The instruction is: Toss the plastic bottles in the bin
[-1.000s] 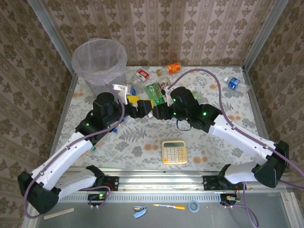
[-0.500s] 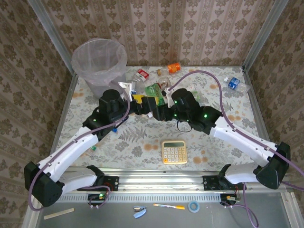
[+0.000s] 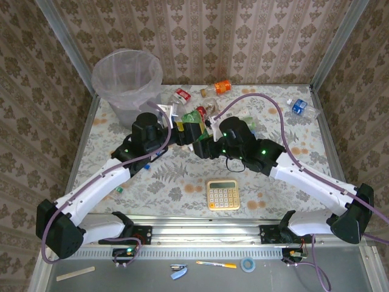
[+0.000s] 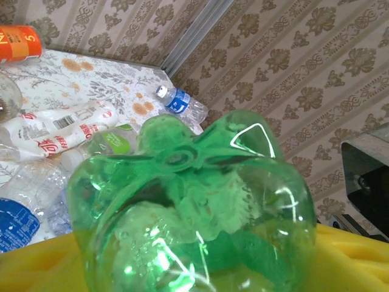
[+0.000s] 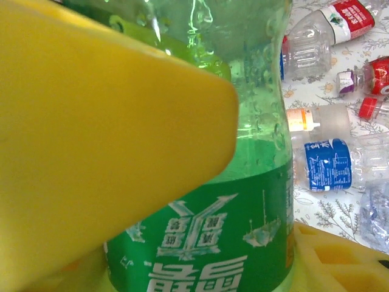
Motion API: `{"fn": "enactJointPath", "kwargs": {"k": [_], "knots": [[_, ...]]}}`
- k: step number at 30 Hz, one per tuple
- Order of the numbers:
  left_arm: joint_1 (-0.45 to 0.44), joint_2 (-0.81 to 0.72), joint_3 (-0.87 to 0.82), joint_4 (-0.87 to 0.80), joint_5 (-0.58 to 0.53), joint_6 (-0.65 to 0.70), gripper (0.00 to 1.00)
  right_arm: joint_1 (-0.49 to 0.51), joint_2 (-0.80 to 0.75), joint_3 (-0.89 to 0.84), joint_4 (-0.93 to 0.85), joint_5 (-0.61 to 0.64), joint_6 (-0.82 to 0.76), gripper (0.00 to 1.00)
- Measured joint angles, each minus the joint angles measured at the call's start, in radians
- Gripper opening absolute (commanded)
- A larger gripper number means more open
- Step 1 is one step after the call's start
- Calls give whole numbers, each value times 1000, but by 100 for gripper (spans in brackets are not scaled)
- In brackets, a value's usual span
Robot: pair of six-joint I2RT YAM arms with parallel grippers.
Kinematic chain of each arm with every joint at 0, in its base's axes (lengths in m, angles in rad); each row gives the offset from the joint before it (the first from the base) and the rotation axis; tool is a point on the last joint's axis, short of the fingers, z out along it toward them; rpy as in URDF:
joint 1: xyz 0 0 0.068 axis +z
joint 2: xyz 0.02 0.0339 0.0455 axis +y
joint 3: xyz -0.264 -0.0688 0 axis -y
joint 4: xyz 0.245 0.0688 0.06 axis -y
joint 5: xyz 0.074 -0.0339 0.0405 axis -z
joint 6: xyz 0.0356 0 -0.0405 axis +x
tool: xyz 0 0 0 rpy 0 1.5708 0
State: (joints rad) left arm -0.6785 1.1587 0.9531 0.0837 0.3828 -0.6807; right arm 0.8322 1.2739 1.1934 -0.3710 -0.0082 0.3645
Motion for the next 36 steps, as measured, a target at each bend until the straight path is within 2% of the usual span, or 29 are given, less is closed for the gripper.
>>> {"fn": "enactJointPath", "kwargs": {"k": [5, 14, 17, 25, 36], "knots": [[0, 0, 0, 8, 14, -9, 57, 3, 3, 0, 2, 1, 0, 40], [6, -2, 0, 10, 21, -15, 49, 4, 8, 0, 11, 1, -3, 53], [8, -2, 0, 10, 21, -15, 45, 4, 8, 0, 16, 0, -2, 62], [20, -5, 0, -8, 21, 16, 41, 10, 10, -5, 32, -36, -6, 95], [47, -34, 0, -84, -15, 76, 41, 17, 8, -24, 30, -71, -14, 100]]}}
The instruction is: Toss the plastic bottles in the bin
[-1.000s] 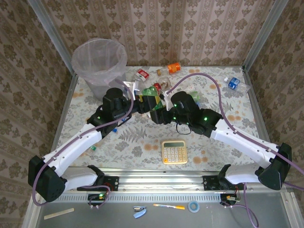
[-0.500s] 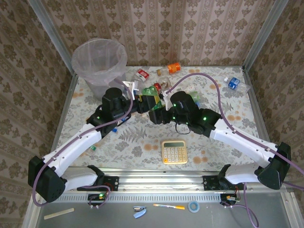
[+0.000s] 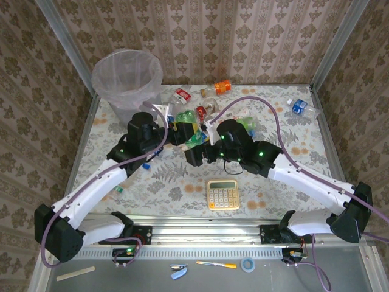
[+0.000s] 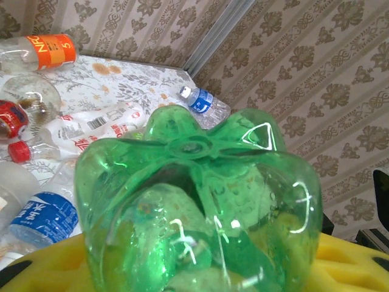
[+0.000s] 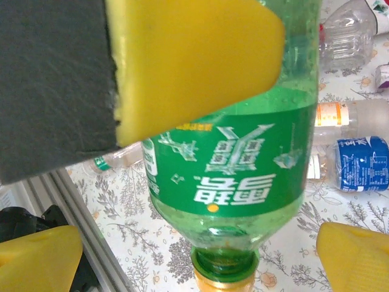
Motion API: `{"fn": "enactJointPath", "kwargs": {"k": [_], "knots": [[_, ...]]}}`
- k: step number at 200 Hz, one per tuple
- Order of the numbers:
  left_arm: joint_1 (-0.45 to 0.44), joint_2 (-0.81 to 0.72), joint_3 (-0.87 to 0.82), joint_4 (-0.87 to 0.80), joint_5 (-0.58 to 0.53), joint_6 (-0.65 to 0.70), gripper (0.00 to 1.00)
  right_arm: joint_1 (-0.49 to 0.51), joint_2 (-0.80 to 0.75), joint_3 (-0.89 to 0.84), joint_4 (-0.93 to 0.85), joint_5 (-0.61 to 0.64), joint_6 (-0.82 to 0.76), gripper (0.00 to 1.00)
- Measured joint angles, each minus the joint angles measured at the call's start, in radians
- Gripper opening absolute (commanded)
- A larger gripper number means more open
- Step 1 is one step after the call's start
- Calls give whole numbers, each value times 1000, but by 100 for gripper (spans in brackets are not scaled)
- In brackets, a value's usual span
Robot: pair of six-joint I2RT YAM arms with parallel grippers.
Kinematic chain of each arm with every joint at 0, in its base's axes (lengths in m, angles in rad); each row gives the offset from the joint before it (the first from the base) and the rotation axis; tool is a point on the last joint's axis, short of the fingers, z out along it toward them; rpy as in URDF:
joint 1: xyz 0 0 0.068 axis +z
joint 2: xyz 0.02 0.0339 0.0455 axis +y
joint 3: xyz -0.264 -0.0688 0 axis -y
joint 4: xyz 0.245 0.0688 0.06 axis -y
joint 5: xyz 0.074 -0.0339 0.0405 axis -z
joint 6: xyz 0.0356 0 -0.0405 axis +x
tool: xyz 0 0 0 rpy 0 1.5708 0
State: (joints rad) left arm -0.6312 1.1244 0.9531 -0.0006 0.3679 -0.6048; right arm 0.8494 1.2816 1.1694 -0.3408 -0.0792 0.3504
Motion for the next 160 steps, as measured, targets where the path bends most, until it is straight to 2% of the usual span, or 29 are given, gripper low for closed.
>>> {"fn": "enactJointPath", "kwargs": {"k": [80, 119, 160], "knots": [[61, -75, 0, -139, -45, 90, 41, 0, -8, -55, -38, -3, 0, 100], [119, -141, 12, -235, -71, 143, 42, 0, -53, -77, -53, 16, 0, 100], [195, -201, 105, -338, -101, 215, 42, -3, -98, -98, -56, 35, 0, 100]]}}
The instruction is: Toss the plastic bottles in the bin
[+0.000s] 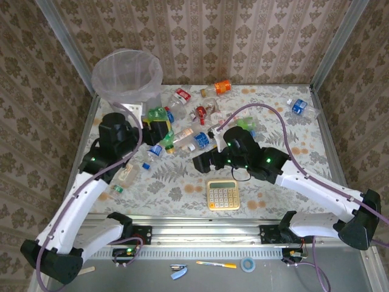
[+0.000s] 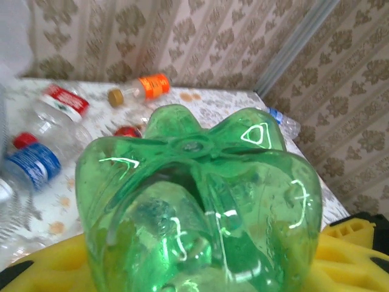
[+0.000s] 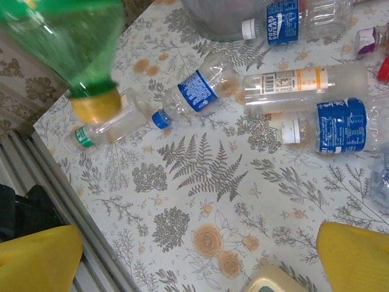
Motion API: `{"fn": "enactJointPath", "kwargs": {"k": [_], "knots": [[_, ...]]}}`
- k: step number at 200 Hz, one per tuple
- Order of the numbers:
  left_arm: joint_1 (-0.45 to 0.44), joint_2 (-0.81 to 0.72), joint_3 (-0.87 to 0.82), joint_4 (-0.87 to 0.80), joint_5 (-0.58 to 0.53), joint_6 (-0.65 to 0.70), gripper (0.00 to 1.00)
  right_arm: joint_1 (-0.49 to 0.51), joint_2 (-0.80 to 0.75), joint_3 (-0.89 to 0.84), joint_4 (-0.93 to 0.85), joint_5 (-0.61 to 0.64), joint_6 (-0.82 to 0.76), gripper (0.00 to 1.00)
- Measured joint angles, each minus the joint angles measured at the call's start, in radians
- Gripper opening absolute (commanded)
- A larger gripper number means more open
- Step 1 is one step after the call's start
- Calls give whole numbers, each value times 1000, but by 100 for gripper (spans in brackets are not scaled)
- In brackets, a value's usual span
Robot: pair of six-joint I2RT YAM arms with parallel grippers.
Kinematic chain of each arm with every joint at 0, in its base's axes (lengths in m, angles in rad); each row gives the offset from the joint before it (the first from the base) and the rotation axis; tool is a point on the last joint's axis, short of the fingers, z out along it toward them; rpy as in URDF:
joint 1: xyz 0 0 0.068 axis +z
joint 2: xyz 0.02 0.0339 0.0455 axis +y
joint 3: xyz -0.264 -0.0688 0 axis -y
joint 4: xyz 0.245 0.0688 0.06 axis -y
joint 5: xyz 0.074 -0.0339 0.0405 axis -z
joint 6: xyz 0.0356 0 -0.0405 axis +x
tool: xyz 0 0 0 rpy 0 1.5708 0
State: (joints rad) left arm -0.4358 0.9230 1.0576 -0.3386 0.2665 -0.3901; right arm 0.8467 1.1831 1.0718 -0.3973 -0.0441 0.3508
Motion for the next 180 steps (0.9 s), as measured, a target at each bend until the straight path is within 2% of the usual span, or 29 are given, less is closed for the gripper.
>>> {"fn": "enactJointPath", "kwargs": {"k": [37, 80, 129, 180], "knots": [[39, -56, 97, -46, -67, 83, 43, -7, -10, -15, -4, 13, 0, 100], [52, -94, 177, -17, -148, 209, 44, -13, -16, -20, -6, 15, 4, 100], [87, -79, 193, 177, -200, 362, 45, -18, -21, -20, -12, 23, 11, 100], [147, -24, 190, 494, -199, 464, 50, -34, -21, -20, -14, 34, 15, 100]]}}
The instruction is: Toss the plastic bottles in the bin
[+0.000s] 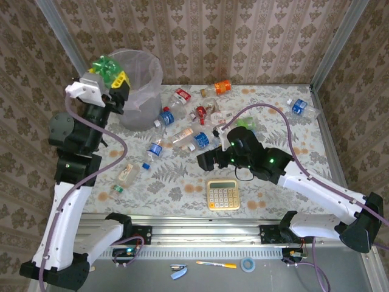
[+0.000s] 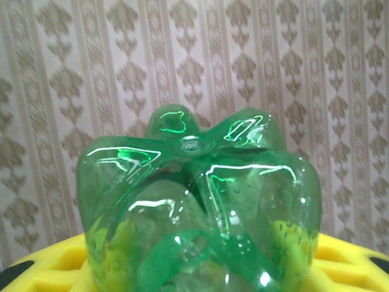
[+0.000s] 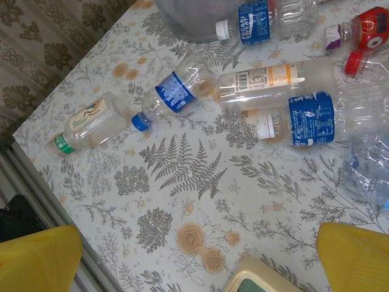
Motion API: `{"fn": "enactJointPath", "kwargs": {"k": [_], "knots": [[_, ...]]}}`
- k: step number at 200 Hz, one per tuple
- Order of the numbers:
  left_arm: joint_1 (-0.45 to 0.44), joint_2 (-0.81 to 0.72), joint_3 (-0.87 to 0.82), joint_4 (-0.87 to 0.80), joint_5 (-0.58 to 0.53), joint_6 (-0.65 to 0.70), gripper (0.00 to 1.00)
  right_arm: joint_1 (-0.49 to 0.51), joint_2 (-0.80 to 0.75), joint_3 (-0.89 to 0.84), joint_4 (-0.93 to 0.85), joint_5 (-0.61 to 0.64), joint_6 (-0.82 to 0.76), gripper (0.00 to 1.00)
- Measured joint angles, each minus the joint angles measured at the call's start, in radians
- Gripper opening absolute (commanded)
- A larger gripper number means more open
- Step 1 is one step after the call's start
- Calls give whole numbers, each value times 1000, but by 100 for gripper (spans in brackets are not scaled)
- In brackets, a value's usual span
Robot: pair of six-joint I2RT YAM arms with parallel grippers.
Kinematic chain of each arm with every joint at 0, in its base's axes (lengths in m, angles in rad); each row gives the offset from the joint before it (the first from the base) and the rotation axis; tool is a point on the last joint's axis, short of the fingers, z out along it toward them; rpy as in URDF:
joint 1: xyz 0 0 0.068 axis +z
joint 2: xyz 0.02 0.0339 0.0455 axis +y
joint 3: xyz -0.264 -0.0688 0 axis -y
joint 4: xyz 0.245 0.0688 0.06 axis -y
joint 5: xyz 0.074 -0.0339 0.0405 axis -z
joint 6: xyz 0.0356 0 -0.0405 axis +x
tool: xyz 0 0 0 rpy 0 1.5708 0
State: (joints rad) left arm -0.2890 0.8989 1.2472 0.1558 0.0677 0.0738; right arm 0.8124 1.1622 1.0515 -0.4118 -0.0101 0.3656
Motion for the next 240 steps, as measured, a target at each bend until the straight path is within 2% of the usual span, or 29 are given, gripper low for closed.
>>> {"fn": "enactJointPath", "kwargs": {"k": [60, 98, 121, 129, 133, 143, 149, 171, 193, 219, 240], "knots": [[61, 75, -63, 348, 23, 32, 52, -29, 0, 0, 0, 0, 0, 100], [109, 121, -67, 396, 39, 16, 52, -50, 1, 0, 0, 0, 0, 100], [154, 193, 19, 287, 53, -22, 58, -63, 3, 0, 0, -9, 4, 100], [180, 235, 74, 232, 73, -43, 63, -68, 3, 0, 1, -16, 4, 100], [192, 252, 95, 212, 79, -52, 69, -70, 3, 0, 1, -20, 4, 100], [231, 317, 162, 141, 106, -85, 92, -74, 3, 0, 0, -27, 5, 100], [251, 356, 199, 100, 121, -101, 99, -75, 3, 0, 1, -28, 5, 100], [293, 505, 327, -85, 144, -147, 100, -78, 2, 0, 1, -46, 8, 100], [298, 594, 372, -235, 146, -165, 100, -80, -4, -2, 4, -71, 21, 100], [298, 573, 372, -360, 145, -187, 100, -80, -26, -23, 5, -88, 34, 100], [298, 468, 372, -393, 142, -195, 100, -80, -41, -43, 5, -89, 38, 100]]}}
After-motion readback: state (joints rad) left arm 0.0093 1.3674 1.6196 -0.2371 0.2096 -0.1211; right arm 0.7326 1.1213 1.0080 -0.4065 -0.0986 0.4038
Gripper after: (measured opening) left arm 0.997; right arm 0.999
